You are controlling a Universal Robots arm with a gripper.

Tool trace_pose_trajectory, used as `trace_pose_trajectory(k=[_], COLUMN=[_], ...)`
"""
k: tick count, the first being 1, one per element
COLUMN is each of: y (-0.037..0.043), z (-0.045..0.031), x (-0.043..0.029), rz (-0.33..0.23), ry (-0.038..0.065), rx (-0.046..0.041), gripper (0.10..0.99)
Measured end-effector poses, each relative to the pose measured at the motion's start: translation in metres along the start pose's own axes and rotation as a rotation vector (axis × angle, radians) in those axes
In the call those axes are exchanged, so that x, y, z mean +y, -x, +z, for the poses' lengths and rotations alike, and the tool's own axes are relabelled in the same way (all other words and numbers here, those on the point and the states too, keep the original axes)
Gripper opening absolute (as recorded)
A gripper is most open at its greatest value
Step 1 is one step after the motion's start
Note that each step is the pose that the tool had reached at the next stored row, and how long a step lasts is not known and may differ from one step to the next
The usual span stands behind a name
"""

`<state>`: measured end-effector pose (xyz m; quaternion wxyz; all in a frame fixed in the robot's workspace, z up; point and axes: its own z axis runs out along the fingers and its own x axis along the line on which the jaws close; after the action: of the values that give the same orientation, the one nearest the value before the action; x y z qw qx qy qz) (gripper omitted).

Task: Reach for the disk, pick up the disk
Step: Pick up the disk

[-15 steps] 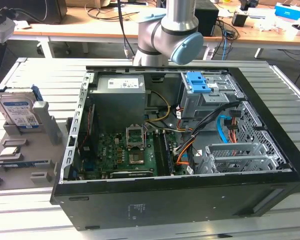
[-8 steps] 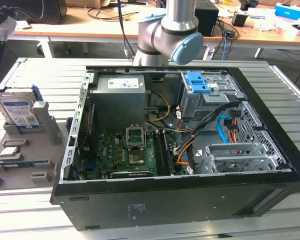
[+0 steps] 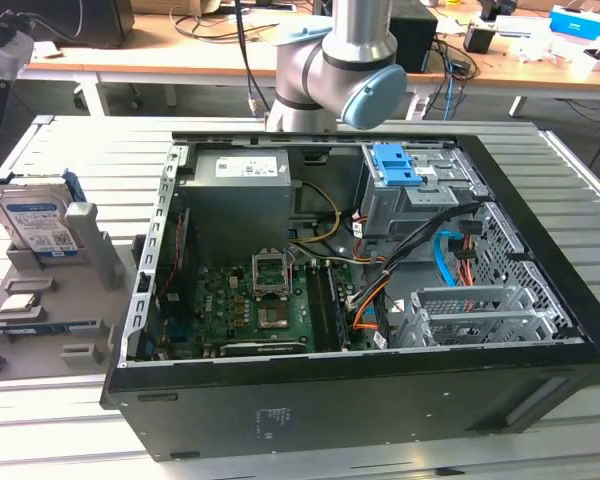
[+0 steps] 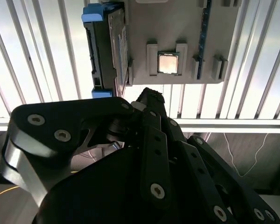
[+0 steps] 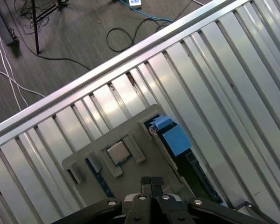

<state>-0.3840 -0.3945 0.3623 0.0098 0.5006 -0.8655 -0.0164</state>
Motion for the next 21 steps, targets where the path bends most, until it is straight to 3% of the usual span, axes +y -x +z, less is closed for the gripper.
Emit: trace_pose_trajectory(k=[16, 21], y=[0.0, 0.0], z=[0.0, 0.0], x=[0.0, 0.0], rz=[-0.123, -0.194], ry=[0.0, 0.0], rx=[0.0047, 0.0074], gripper=[0.106, 0.106])
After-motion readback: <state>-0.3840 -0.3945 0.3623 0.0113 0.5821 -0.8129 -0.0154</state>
